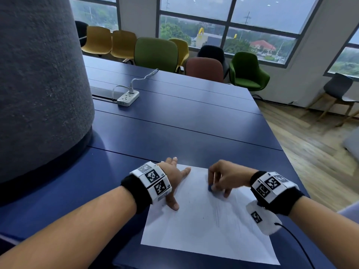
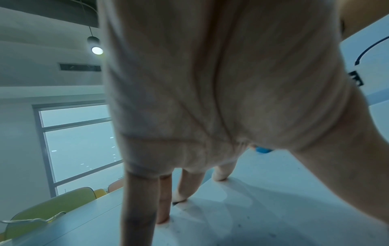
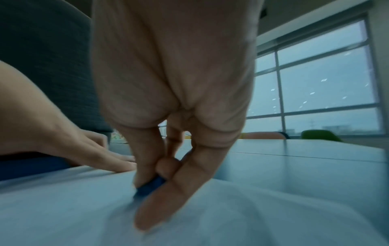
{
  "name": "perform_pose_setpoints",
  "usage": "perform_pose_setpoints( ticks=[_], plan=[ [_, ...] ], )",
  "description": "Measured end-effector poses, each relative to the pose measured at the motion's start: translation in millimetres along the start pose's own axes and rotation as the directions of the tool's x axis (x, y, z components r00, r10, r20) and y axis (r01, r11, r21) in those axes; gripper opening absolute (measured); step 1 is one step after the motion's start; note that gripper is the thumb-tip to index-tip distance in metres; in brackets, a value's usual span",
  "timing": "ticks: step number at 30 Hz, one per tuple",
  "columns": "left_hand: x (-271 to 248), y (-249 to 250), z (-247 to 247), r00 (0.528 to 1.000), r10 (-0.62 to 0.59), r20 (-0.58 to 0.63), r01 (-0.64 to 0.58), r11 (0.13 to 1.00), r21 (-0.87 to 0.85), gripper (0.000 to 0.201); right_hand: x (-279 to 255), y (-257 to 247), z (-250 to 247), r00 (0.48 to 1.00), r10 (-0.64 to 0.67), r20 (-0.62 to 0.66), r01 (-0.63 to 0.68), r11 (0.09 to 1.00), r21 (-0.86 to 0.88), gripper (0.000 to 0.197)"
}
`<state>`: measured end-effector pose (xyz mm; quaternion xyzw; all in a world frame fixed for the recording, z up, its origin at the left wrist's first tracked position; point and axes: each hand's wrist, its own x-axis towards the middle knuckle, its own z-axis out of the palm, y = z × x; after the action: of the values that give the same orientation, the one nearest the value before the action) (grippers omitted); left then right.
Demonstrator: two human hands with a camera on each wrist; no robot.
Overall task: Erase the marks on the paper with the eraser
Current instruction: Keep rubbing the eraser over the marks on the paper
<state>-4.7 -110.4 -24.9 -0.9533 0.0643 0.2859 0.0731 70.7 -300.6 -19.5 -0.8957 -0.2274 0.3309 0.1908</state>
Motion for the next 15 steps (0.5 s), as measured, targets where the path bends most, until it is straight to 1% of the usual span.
perform_pose_setpoints(
  ticks=[1, 2, 3, 4, 5, 6, 7, 8, 9, 11, 12, 13, 15],
  plan=[
    [-1, 0, 0, 1.000, -0.002, 0.003, 0.002, 1.000, 0.000, 0.132, 4, 2, -5, 0.995, 0.012, -0.097, -0.009, 0.999, 0.033, 0.008],
    [-1, 0, 0, 1.000, -0.003, 0.003, 0.003, 1.000, 0.002, 0.131, 5, 4, -7, 0.989, 0.021, -0.146, -0.013, 0.998, 0.057, 0.007],
    [-1, 0, 0, 1.000, -0.003, 0.000, 0.003, 1.000, 0.004, 0.131, 4, 5, -6, 0.991, 0.018, -0.135, -0.011, 0.998, 0.059, 0.007],
    [-1, 0, 0, 1.000, -0.004, -0.003, 0.004, 1.000, 0.006, 0.132, 2, 4, -2, 0.998, 0.000, -0.065, 0.002, 0.999, 0.034, 0.007],
    [-1, 0, 0, 1.000, -0.003, -0.004, 0.003, 1.000, 0.006, 0.132, -2, 2, 3, 0.999, -0.017, 0.037, 0.017, 1.000, 0.000, 0.008],
    [-1, 0, 0, 1.000, -0.002, -0.002, 0.002, 1.000, 0.006, 0.133, -7, 0, 7, 0.992, -0.022, 0.125, 0.025, 0.999, -0.022, 0.009],
    [0, 0, 0, 1.000, -0.002, 0.001, 0.002, 1.000, 0.005, 0.133, -8, 0, 7, 0.987, -0.018, 0.157, 0.023, 0.999, -0.028, 0.010],
    [0, 0, 0, 1.000, -0.002, 0.002, 0.002, 1.000, 0.004, 0.133, -5, 0, 5, 0.992, -0.012, 0.129, 0.015, 1.000, -0.020, 0.010],
    [0, 0, -1, 1.000, -0.001, 0.004, 0.001, 1.000, 0.003, 0.133, 0, 1, 1, 0.998, 0.000, 0.057, 0.000, 1.000, 0.001, 0.009],
    [-1, 0, -1, 1.000, -0.004, 0.006, 0.004, 1.000, 0.002, 0.132, 6, 2, -6, 0.996, 0.019, -0.092, -0.014, 0.998, 0.054, 0.008],
    [-1, 0, -1, 1.000, -0.006, 0.003, 0.006, 1.000, 0.006, 0.132, 6, 3, -5, 0.994, 0.019, -0.108, -0.013, 0.998, 0.062, 0.008],
    [-1, 0, -1, 1.000, -0.007, -0.001, 0.007, 1.000, 0.011, 0.132, 3, 1, -3, 0.997, 0.006, -0.075, -0.002, 0.999, 0.048, 0.009],
    [0, 0, 0, 1.000, -0.004, -0.008, 0.004, 1.000, 0.014, 0.133, -6, -2, 6, 0.995, -0.024, 0.101, 0.025, 1.000, -0.006, 0.010]
  ],
)
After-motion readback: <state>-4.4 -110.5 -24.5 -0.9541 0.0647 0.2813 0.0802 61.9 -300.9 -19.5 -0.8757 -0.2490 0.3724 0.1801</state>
